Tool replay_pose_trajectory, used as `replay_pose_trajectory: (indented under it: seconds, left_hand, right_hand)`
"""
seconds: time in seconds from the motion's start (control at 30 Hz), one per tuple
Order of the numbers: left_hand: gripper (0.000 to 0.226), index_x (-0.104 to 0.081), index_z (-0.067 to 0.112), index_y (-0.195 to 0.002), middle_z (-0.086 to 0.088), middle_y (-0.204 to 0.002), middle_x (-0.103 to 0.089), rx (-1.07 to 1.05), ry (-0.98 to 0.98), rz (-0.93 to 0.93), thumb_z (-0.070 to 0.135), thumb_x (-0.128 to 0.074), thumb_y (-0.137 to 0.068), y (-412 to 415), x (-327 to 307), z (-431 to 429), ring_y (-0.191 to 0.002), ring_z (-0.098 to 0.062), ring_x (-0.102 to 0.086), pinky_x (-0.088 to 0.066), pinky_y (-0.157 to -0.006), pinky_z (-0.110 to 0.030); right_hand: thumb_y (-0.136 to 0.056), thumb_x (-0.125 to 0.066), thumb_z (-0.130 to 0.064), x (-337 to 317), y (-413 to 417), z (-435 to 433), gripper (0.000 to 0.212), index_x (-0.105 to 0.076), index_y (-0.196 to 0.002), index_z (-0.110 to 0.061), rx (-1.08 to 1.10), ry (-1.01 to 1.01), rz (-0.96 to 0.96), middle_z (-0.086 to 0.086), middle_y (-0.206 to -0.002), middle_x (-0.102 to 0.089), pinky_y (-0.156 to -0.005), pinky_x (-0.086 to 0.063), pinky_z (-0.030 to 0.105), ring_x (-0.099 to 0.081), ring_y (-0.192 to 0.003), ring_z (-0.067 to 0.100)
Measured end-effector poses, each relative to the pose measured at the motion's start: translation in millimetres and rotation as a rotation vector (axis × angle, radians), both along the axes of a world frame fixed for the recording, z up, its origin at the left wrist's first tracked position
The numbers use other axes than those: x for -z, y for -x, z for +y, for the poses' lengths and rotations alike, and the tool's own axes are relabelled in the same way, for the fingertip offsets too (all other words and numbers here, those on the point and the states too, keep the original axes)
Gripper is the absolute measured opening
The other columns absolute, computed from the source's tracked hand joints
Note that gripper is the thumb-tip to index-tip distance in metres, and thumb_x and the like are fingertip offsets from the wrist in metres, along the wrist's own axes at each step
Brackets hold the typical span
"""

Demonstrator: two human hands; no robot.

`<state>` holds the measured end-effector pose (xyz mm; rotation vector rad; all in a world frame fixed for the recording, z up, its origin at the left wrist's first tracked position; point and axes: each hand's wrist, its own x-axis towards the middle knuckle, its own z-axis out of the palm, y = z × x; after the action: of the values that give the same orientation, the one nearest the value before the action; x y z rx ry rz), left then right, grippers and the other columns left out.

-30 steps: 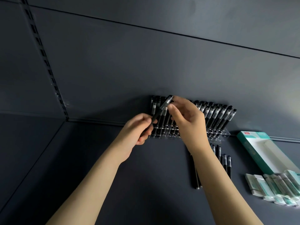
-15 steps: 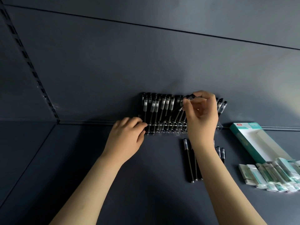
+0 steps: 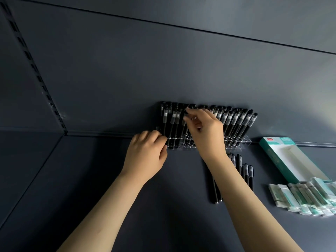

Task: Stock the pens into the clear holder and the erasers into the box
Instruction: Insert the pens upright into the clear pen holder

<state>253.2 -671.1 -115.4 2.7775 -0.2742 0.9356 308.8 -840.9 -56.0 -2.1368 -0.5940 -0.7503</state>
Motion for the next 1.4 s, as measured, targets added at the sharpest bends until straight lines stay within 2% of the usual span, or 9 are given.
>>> replay_pose_trajectory:
  seconds: [0.17, 0.27, 0.37, 0.53, 0.73, 0.8, 1.2, 1.3, 1.4]
  left_hand:
    - [0.023, -0.070, 0.015, -0.103, -0.002, -0.109, -0.063, -0.075, 0.029, 0.017, 0.024, -0.058, -0.086, 7.5, -2.5, -7.7, -0.093, -0.028, -0.059, -0.047, -0.081, -0.042]
    - [0.030, -0.068, 0.014, -0.111, -0.001, -0.114, -0.061, -0.059, 0.159, 0.061, 0.029, -0.054, -0.088, 21.9, -6.7, -27.6, -0.096, -0.026, -0.059, -0.051, -0.081, -0.042]
    - [0.047, -0.060, 0.018, -0.122, 0.005, -0.121, -0.060, 0.043, 0.290, 0.268, 0.048, -0.041, -0.092, 40.7, -9.1, -65.2, -0.110, -0.020, -0.056, -0.049, -0.092, -0.038]
    - [0.084, -0.022, 0.020, -0.151, 0.004, -0.156, -0.028, 0.041, 0.224, 0.633, 0.071, -0.038, -0.088, 53.3, -5.4, -138.5, -0.144, -0.018, -0.022, -0.018, -0.116, -0.038]
    - [0.113, -0.006, 0.015, -0.154, -0.007, -0.164, -0.003, -0.095, 0.145, 0.770, 0.088, -0.036, -0.074, 50.3, -5.3, -202.1, -0.150, -0.028, 0.003, 0.001, -0.119, -0.053]
    - [0.116, -0.005, 0.012, -0.154, -0.011, -0.164, -0.002, -0.148, 0.122, 0.779, 0.088, -0.039, -0.072, 47.8, -5.3, -215.4, -0.150, -0.031, 0.005, 0.000, -0.119, -0.055]
    - [0.101, -0.004, 0.012, -0.152, -0.008, -0.160, -0.013, -0.231, 0.173, 0.777, 0.058, -0.061, -0.082, 40.1, -15.3, -224.6, -0.146, -0.028, -0.015, -0.017, -0.115, -0.043]
    - [0.114, 0.008, 0.011, -0.153, -0.009, -0.158, -0.018, -0.292, 0.195, 0.771, 0.066, -0.060, -0.080, 35.3, -17.6, -230.7, -0.144, -0.029, -0.019, -0.021, -0.113, -0.043]
    - [0.119, 0.003, 0.005, -0.153, -0.011, -0.153, -0.025, -0.392, 0.109, 0.728, 0.077, -0.054, -0.076, 27.7, -15.0, -239.5, -0.137, -0.031, -0.026, -0.028, -0.107, -0.043]
  right_hand:
    - [-0.092, -0.068, -0.018, -8.7, 5.6, -25.4, 0.036, -0.064, -0.127, -0.014, 0.014, 0.036, 0.027, -0.003, -0.098, -0.062, -0.074, -0.048, 0.008, -0.058, -0.074, 0.002]
    - [-0.090, -0.068, -0.013, -8.0, 20.9, -78.8, 0.026, -0.070, -0.115, -0.019, 0.071, 0.053, 0.167, -0.003, -0.096, -0.064, -0.070, -0.041, 0.002, -0.057, -0.075, -0.004]
    - [-0.087, -0.071, -0.011, 2.5, 31.2, -145.9, 0.027, -0.072, -0.105, -0.031, 0.067, 0.293, 0.404, -0.015, -0.090, -0.062, -0.063, -0.039, 0.002, -0.058, -0.068, -0.005]
    - [-0.083, -0.076, -0.012, 10.1, 34.6, -214.4, 0.045, -0.065, -0.122, -0.032, -0.086, 0.525, 0.711, -0.014, -0.099, -0.053, -0.070, -0.040, 0.003, -0.056, -0.079, 0.001]
    - [-0.080, -0.079, -0.016, 24.6, 24.5, -227.1, 0.049, -0.065, -0.125, -0.028, -0.239, 0.592, 0.721, -0.005, -0.113, -0.051, -0.085, -0.047, 0.015, -0.058, -0.089, 0.007]
    - [-0.082, -0.077, -0.012, 27.5, 23.6, -227.3, 0.047, -0.065, -0.125, -0.025, -0.261, 0.539, 0.701, -0.005, -0.113, -0.052, -0.089, -0.049, 0.022, -0.060, -0.091, 0.010]
    - [-0.095, -0.057, -0.004, 41.2, 22.4, -238.5, 0.041, -0.059, -0.131, -0.025, -0.380, 0.291, 0.662, -0.008, -0.121, -0.067, -0.098, -0.048, 0.020, -0.063, -0.106, 0.002]
    - [-0.097, -0.053, -0.001, 44.5, 21.3, -237.9, 0.041, -0.057, -0.133, -0.019, -0.435, 0.247, 0.668, -0.006, -0.119, -0.069, -0.098, -0.045, 0.014, -0.062, -0.109, -0.001]
    - [-0.098, -0.050, -0.001, 47.3, 20.2, -237.8, 0.040, -0.056, -0.134, -0.017, -0.429, 0.193, 0.652, -0.004, -0.118, -0.069, -0.097, -0.047, 0.017, -0.064, -0.104, 0.000]
